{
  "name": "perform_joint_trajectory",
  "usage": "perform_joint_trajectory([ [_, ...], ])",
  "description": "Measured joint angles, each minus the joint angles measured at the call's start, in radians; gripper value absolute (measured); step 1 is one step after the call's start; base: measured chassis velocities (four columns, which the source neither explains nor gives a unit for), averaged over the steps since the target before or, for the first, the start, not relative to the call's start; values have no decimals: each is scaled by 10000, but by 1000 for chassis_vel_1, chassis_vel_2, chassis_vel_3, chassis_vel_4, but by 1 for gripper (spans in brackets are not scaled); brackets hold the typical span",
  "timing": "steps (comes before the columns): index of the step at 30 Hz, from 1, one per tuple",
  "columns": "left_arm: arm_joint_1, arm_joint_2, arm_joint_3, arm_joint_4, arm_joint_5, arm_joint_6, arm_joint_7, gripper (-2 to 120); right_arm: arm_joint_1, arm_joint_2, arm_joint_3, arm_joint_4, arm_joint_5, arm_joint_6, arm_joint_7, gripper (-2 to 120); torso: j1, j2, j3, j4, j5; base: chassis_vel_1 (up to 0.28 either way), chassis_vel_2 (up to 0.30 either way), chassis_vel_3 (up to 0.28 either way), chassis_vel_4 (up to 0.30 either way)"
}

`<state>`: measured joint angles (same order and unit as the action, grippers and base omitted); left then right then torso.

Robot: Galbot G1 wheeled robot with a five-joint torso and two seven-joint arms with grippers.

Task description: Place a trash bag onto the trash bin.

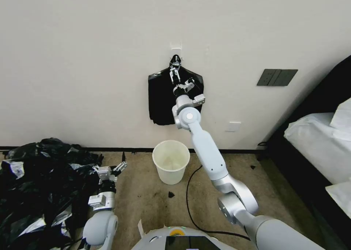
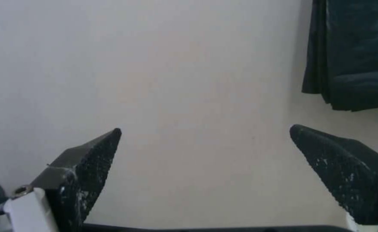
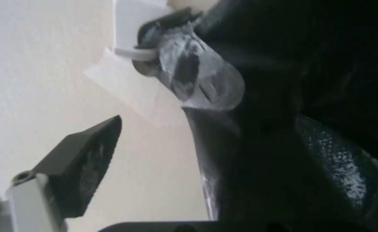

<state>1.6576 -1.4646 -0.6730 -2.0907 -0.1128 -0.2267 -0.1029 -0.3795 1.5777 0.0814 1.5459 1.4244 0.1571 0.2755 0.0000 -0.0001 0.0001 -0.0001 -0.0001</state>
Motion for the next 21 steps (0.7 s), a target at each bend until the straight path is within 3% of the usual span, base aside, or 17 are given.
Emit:
perform_joint_trajectory([
  [7,-136,117,18,202,-38,2,-54,100,122,-20,39,-121,-264,38,-130,77,-1,0,0,1,0,0,0,0,0],
  [10,-250,187,23,351,-60,4,-75,100,127,-46,54,-139,-406,51,-212,61,0,0,-1,0,1,0,0,0,0],
  [21,-384,241,133,587,-67,4,-79,100,-17,-73,9,-92,-883,79,-300,24,0,0,-1,1,0,0,0,0,0],
])
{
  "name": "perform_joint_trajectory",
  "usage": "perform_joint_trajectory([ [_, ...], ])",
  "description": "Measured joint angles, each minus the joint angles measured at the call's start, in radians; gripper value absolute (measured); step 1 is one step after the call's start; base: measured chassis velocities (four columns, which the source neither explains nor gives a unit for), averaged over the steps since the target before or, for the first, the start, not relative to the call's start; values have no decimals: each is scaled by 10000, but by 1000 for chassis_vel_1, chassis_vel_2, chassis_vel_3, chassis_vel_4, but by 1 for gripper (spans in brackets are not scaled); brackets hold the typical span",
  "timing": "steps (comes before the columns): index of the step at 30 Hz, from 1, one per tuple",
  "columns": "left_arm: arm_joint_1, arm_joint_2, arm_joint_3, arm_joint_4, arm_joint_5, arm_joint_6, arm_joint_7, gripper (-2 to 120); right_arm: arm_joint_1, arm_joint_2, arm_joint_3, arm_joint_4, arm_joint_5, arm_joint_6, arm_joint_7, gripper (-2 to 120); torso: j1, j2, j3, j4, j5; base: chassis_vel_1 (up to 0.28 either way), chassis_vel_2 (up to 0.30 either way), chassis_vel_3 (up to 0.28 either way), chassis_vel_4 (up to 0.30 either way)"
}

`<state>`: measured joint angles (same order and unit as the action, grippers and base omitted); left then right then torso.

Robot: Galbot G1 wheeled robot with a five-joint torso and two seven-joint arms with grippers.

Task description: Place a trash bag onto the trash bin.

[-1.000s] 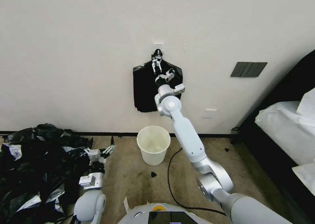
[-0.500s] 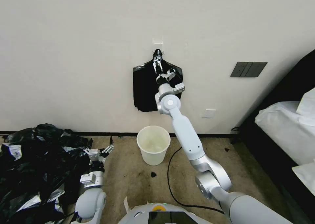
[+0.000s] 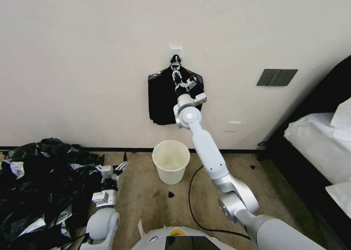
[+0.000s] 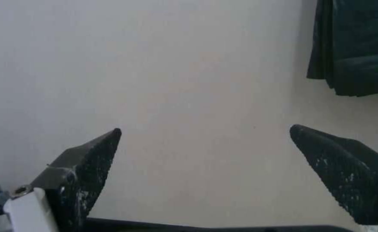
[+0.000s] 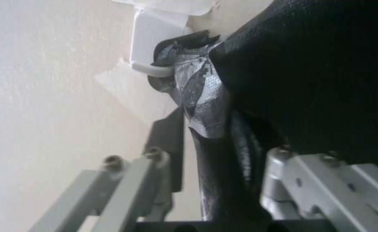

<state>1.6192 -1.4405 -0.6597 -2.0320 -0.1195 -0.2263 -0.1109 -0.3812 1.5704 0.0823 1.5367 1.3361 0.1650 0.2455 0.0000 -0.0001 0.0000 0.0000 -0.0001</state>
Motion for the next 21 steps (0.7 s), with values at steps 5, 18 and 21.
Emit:
perform_joint_trajectory([
  [5,-3,5,-7,29,-3,-18,-18,100,-24,-22,-17,22,-164,11,-15,6,0,0,0,0,0,0,0,0,0],
  [18,-9,-28,23,177,-5,-55,-40,100,-495,-341,-254,523,-446,154,-256,0,0,1,0,0,1,0,0,0,0],
  [21,-21,-35,43,218,0,-56,-40,100,-813,-476,-322,774,-512,154,-297,0,0,1,0,0,1,0,0,0,0],
])
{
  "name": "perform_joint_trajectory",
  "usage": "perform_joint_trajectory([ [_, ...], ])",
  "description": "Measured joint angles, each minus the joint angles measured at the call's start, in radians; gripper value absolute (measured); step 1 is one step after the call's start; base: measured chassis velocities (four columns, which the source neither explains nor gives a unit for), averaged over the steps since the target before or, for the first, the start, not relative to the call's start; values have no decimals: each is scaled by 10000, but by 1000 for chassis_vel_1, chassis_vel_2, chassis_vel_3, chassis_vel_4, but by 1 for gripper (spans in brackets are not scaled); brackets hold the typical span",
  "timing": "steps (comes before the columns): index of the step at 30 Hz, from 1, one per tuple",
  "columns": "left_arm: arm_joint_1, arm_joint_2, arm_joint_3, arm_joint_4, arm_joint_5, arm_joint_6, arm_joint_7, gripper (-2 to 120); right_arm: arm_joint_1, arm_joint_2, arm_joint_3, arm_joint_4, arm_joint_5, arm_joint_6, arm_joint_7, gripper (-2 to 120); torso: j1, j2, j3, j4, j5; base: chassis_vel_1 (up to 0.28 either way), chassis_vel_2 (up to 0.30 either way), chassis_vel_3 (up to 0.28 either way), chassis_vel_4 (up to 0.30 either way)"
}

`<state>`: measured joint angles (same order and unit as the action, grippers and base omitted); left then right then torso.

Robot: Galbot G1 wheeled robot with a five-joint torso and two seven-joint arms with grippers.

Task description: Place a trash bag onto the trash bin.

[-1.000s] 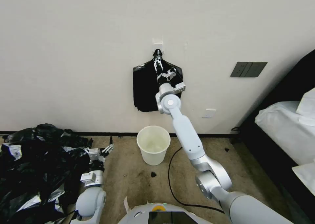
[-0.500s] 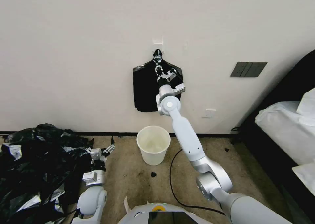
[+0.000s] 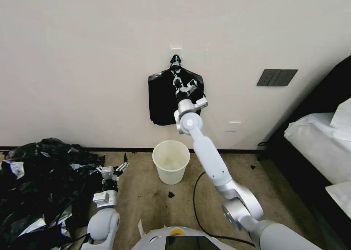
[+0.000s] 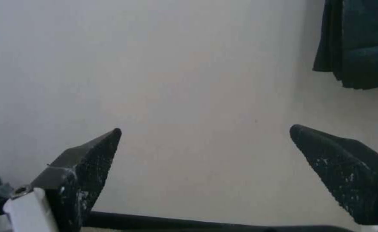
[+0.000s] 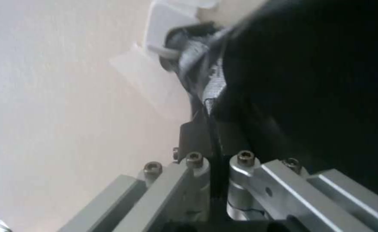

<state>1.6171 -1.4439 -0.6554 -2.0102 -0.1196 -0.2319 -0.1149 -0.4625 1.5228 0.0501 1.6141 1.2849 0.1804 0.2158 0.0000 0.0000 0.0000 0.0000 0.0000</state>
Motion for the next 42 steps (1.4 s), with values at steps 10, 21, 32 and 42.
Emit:
perform_joint_trajectory([
  [10,-51,-4,140,56,29,-5,6,100,-1227,-441,-131,866,-390,1,-202,0,0,0,0,0,1,0,0,0,0],
  [21,-15,44,204,53,66,-9,18,100,-2841,-910,-351,1841,-1609,49,-1026,0,0,0,0,1,0,0,0,0,0],
  [32,-60,-23,388,48,171,-12,36,100,-4353,-1364,-478,2492,-2717,278,-1798,0,0,0,0,0,1,0,0,0,0],
  [42,-70,-61,414,27,225,-12,41,100,-5497,-1496,-608,2605,-3494,676,-2220,0,0,0,-1,0,0,0,0,0,0],
])
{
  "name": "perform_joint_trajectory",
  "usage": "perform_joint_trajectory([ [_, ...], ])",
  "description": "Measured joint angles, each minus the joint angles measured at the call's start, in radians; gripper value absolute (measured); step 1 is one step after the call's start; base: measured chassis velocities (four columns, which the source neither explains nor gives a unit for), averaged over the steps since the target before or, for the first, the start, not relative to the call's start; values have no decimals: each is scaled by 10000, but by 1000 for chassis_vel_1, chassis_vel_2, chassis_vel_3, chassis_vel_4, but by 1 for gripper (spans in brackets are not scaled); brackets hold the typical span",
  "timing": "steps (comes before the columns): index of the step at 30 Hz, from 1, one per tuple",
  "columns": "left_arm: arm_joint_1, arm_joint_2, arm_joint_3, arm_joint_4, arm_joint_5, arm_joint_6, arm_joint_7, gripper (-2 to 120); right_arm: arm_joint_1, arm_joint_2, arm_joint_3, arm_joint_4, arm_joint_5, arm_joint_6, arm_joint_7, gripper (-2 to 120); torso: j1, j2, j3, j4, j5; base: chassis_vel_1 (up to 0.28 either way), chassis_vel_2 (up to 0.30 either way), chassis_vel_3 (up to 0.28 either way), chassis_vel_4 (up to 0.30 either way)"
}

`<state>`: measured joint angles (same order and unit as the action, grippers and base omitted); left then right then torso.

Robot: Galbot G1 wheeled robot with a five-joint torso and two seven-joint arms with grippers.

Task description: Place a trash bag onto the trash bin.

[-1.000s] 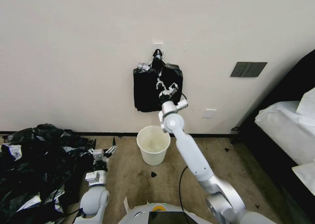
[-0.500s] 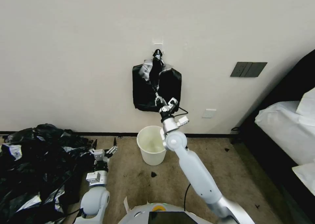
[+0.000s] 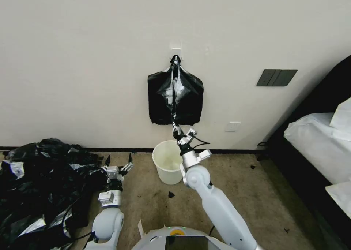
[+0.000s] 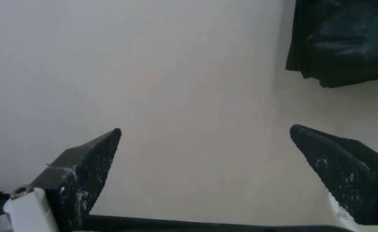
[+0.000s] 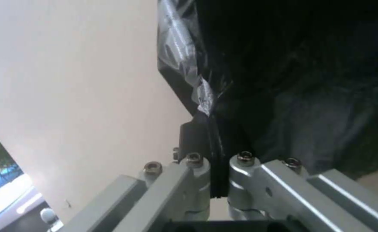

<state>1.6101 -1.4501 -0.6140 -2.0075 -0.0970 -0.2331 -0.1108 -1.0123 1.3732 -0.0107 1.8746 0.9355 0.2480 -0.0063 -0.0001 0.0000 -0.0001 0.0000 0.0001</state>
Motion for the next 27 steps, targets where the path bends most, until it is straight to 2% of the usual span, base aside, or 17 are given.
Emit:
perform_joint_trajectory([
  [10,-107,166,156,-71,3,-23,38,100,-564,-24,-204,-215,-877,374,-413,0,0,0,1,0,-1,0,0,0,0],
  [17,-581,1030,908,-23,-111,-358,574,100,-732,-18,-387,-504,-1653,771,-686,0,0,0,1,-1,-3,0,0,0,0],
  [18,-886,1571,1199,1,-115,-468,796,100,-719,-5,-409,-534,-1806,828,-726,0,0,0,1,0,-4,0,0,0,0],
  [19,-886,1571,1199,1,-115,-468,796,100,-719,-5,-409,-534,-1806,828,-726,0,0,0,1,0,-4,0,0,0,0],
  [20,-1176,1999,1324,-1,-152,-497,942,100,-691,11,-418,-534,-1859,838,-736,0,0,0,1,0,-3,0,0,0,0],
  [23,-2432,3808,1555,-50,-585,-539,1373,100,-560,54,-415,-572,-2081,876,-755,0,0,0,1,1,-6,0,0,0,0],
  [24,-2432,3808,1555,-50,-585,-539,1373,100,-560,54,-415,-572,-2081,876,-755,0,0,0,1,1,-6,0,0,0,0],
  [26,-3429,5169,1757,25,-1244,-715,1691,100,-509,80,-412,-628,-2189,911,-769,0,1,0,1,-5,-2,0,0,0,0],
  [27,-3943,5772,1941,178,-1572,-814,1873,100,-495,100,-404,-660,-2241,935,-775,0,1,0,2,4,-4,0,0,0,0],
])
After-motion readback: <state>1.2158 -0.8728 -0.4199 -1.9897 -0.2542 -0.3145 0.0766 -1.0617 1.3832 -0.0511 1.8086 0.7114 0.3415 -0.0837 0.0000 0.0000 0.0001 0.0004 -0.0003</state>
